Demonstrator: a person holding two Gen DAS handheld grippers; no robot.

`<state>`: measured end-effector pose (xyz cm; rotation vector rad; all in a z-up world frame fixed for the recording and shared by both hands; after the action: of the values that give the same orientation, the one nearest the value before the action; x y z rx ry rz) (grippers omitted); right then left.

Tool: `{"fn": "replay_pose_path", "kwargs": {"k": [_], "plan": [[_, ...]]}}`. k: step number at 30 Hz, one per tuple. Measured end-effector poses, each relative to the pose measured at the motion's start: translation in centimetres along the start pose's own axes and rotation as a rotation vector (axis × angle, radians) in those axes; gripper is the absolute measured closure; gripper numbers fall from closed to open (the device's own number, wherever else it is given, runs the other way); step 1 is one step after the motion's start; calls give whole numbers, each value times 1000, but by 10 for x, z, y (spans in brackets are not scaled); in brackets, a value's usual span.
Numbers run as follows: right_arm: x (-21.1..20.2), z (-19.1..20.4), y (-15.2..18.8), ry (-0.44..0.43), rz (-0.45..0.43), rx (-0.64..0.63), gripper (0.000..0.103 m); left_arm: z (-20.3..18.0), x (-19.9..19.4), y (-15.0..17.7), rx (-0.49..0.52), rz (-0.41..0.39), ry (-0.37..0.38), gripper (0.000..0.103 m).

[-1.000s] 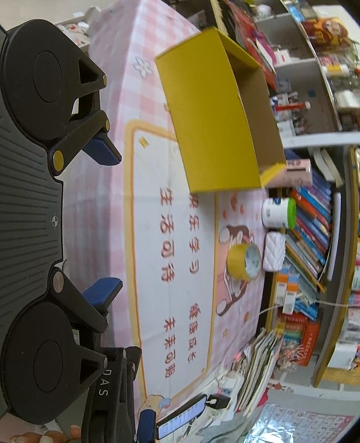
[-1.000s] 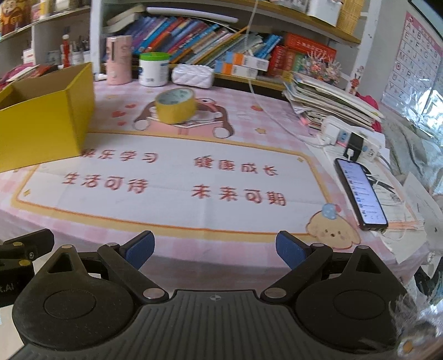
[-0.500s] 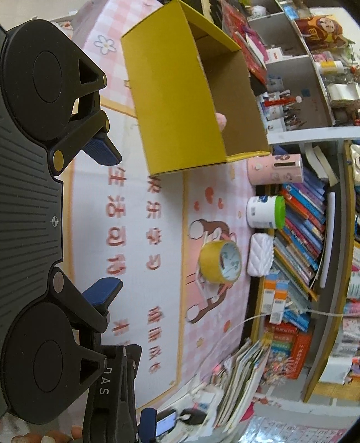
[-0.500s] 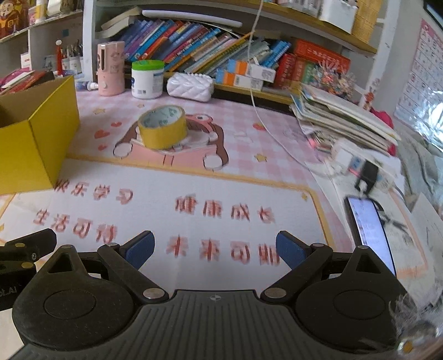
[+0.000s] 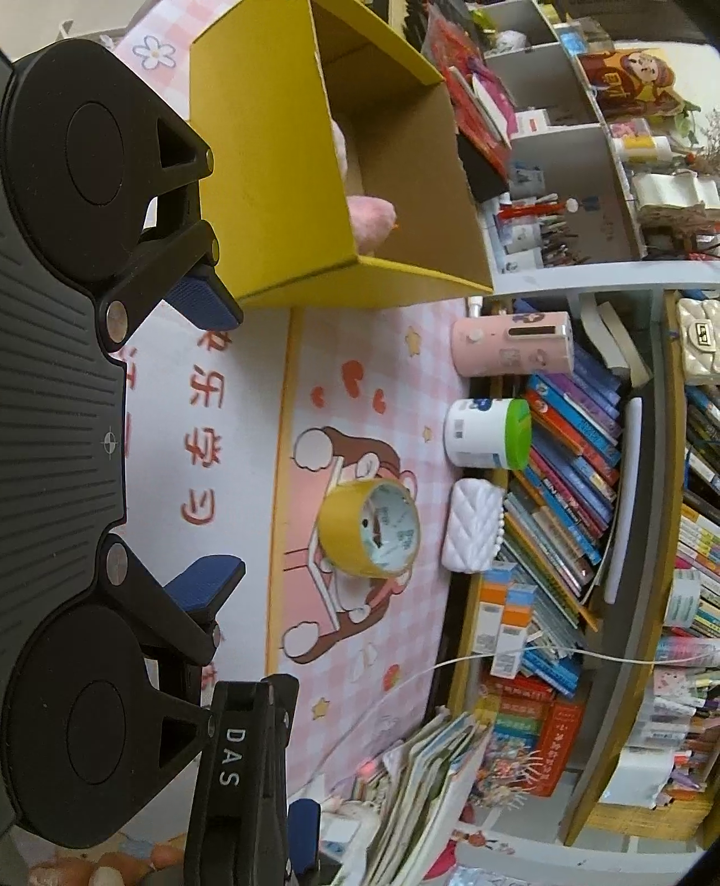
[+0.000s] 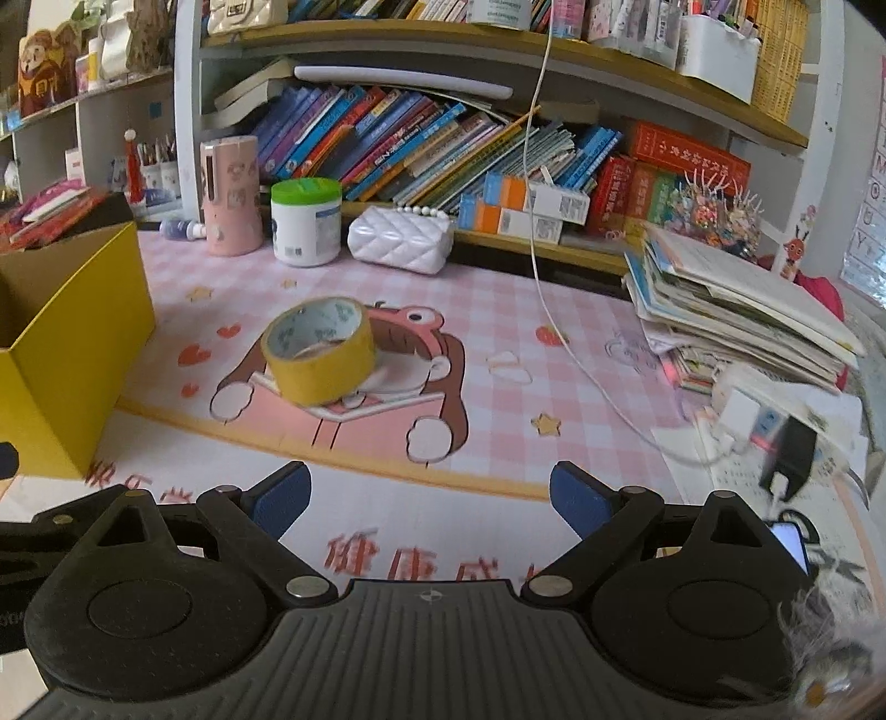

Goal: Organize objects
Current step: 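Withdraw both grippers from the box toward the yellow tape roll, then grasp the yellow tape roll with the right gripper while the left gripper approaches the mint-green object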

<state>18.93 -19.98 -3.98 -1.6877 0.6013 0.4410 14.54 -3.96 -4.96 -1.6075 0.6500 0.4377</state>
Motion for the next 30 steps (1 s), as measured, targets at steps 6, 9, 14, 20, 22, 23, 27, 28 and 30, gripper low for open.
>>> {"fn": "replay_pose_path", "kwargs": {"k": [6,9,14,20,22,23,27,28,30], "plan": [[20,-1,-7,-43,10,-17,10,-4,13,-6,-16,7,-38,13],[30,-1,-12,-63,10,-11,10,-4,19,-8,-23,13,-54,13],[46,2,-22,-99,-1,-17,10,-5,28,-7,-18,38,-72,13],[67,12,-30,-141,6,-49,10,2,37,-7,-42,59,-100,13],[74,17,-33,-157,2,-74,10,3,39,-8,-47,56,-105,13],[78,20,-35,-166,-1,-87,9,3,40,-9,-47,54,-106,13],[92,35,-44,-204,-32,-167,7,2,45,-13,-37,48,-109,13],[97,40,-47,-214,-41,-198,4,2,46,-13,-32,49,-108,13],[107,50,-52,-224,-59,-263,1,0,48,-13,-22,52,-105,13]]}}
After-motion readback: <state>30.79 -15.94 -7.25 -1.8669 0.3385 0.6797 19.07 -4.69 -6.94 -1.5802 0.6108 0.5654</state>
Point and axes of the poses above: each gripper's, at about its wrist camera, not at the fingertips, and x roughly the way its jaws point, z to its left, y to its underside, the point moved 3 cm from there along x, roughly the way its jaws point, and after that the axes turned 11 degrees about y, right-handed, at the moved point
